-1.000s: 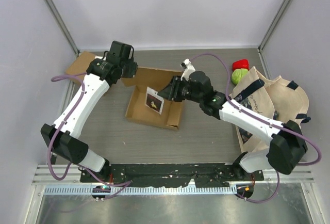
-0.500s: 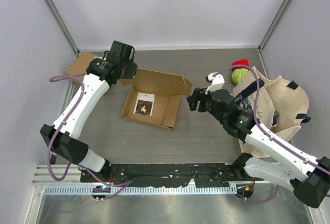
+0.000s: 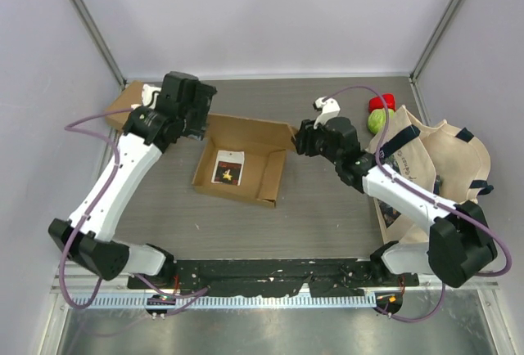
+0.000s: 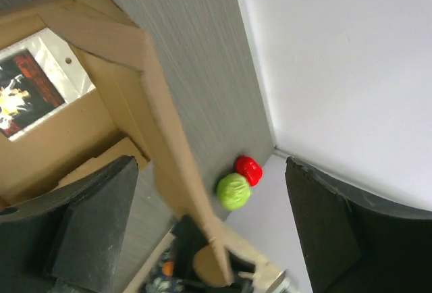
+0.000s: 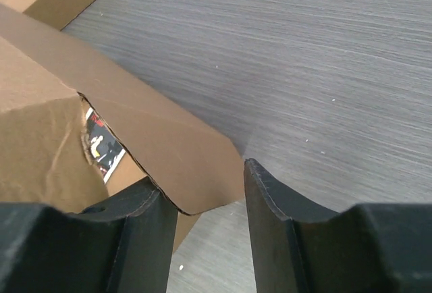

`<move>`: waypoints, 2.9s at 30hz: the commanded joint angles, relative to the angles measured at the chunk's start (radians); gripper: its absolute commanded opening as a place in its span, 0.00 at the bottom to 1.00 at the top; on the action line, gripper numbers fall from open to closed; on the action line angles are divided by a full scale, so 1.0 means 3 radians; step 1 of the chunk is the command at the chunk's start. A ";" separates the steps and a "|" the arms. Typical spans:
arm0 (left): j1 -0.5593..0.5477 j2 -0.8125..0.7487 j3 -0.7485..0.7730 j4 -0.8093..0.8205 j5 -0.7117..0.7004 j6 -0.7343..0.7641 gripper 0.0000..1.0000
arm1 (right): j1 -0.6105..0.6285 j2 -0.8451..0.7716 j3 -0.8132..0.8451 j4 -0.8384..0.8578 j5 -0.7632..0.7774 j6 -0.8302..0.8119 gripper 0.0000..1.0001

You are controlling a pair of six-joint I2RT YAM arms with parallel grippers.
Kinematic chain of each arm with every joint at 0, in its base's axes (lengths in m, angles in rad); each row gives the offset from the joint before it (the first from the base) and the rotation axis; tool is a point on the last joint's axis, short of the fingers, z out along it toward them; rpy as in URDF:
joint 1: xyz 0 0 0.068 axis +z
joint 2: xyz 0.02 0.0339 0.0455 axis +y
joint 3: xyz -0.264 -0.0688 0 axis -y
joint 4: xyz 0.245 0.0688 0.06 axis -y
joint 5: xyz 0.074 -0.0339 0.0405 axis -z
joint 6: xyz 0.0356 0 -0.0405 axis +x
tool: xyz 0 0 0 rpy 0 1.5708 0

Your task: Fold the paper box

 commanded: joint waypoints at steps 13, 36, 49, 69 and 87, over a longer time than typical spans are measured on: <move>0.0002 -0.1669 -0.2326 0.1453 0.0558 0.3448 1.00 | -0.0602 0.0841 0.1251 -0.0900 -0.0800 0.0470 0.55; 0.0288 0.0470 -0.2182 0.1862 0.0531 0.3443 0.67 | -0.0137 0.0401 0.0925 -0.1954 -0.0508 0.0986 0.62; 0.0099 0.0133 -0.2806 0.2322 0.0542 0.3264 0.30 | 0.0319 0.1071 0.1057 -0.1882 0.0217 0.0767 0.57; 0.0012 -0.0245 -0.3128 0.2394 0.0291 0.2947 0.00 | 0.0834 0.2098 0.1435 -0.2009 0.1842 0.0536 0.11; 0.0012 -0.0655 -0.3425 0.2645 0.0526 0.2839 0.00 | 0.0994 0.1778 0.0965 -0.1647 0.1293 0.0634 0.16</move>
